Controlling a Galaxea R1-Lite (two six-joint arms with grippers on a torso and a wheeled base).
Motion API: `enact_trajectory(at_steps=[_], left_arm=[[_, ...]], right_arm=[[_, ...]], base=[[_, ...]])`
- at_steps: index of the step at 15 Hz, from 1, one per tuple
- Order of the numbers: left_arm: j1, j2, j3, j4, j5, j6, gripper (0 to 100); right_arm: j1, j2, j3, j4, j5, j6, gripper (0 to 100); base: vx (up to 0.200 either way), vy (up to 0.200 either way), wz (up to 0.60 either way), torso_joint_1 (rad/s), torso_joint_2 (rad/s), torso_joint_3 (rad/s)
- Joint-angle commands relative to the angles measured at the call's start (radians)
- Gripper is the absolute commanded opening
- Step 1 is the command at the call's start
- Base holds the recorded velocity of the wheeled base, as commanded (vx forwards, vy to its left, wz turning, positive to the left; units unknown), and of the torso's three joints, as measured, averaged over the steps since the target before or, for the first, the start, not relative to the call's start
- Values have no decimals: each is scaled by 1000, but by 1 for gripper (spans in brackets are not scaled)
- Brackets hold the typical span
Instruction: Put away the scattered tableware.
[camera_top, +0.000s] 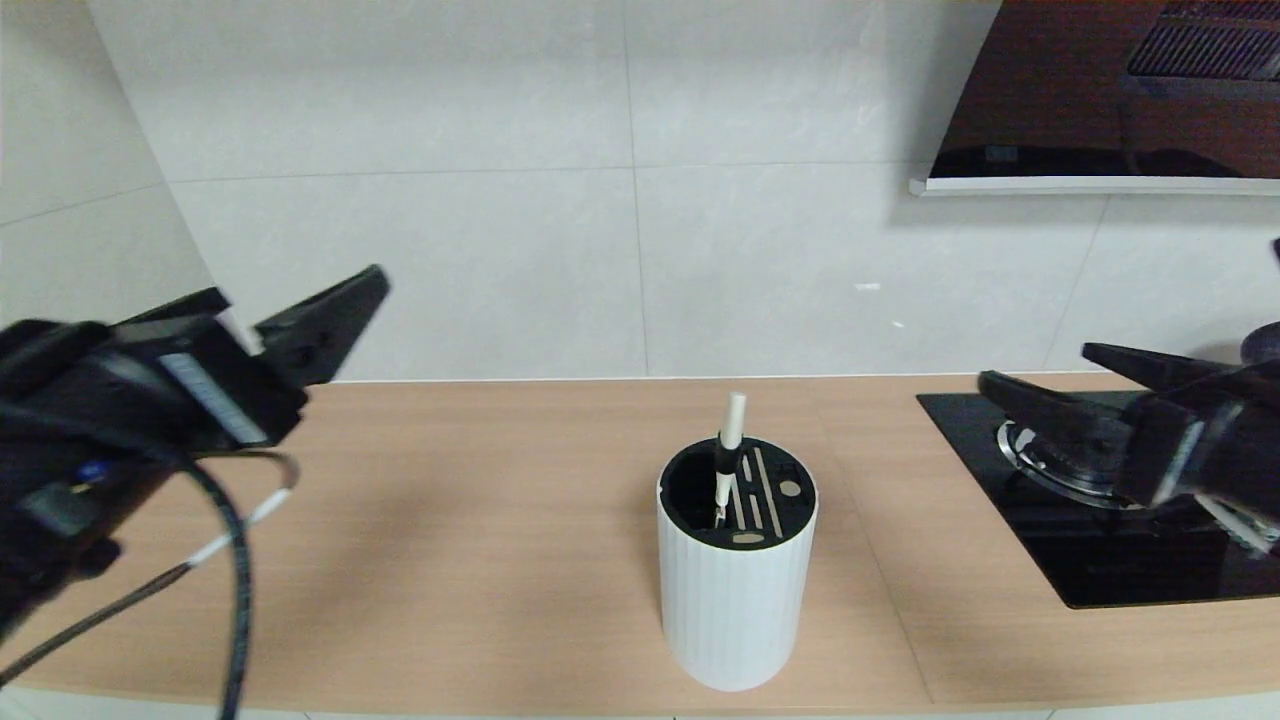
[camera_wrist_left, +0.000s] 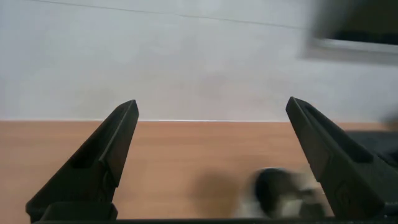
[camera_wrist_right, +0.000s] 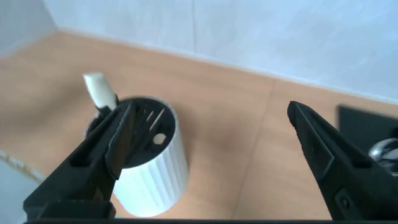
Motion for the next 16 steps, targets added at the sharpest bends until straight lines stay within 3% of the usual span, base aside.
enact_trajectory(at_steps=[1,2,3,4,5,7,8,10,12,16], left_arm=[[156,-441,126,243,-42,11,100],[207,-571,129,411,-71,11,100],[231,-640,131,503,-103,11,100],[310,-781,126,673,-185,11,100],[342,-842,126,724,-217,11,100],[377,-910,128,762,-235,12,100],[420,-971,140,783,-237,19,100],[472,-1037,181,791,-217,34,100],[494,-1036,208,786,-137,17,100],[620,-1043,240,763,-125,17,100]], right_arm=[[-94,-331,149,22,-2,-5,100],[-166,-463,195,78,6,-7,100],[-206,-535,207,118,12,-7,100],[-293,-697,210,229,46,-10,100],[-347,-769,210,290,72,-10,100],[-421,-861,209,364,126,-12,100],[-505,-976,204,467,219,-12,100],[-568,-1098,207,603,311,-13,100],[-566,-1095,224,611,294,-4,100],[-560,-1103,361,588,241,-2,100]], base=[[0,0,0,0,0,0],[0,0,0,0,0,0],[0,0,0,0,0,0],[0,0,0,0,0,0],[0,0,0,0,0,0],[0,0,0,0,0,0],[0,0,0,0,0,0],[0,0,0,0,0,0],[0,0,0,0,0,0],[0,0,0,0,0,0]])
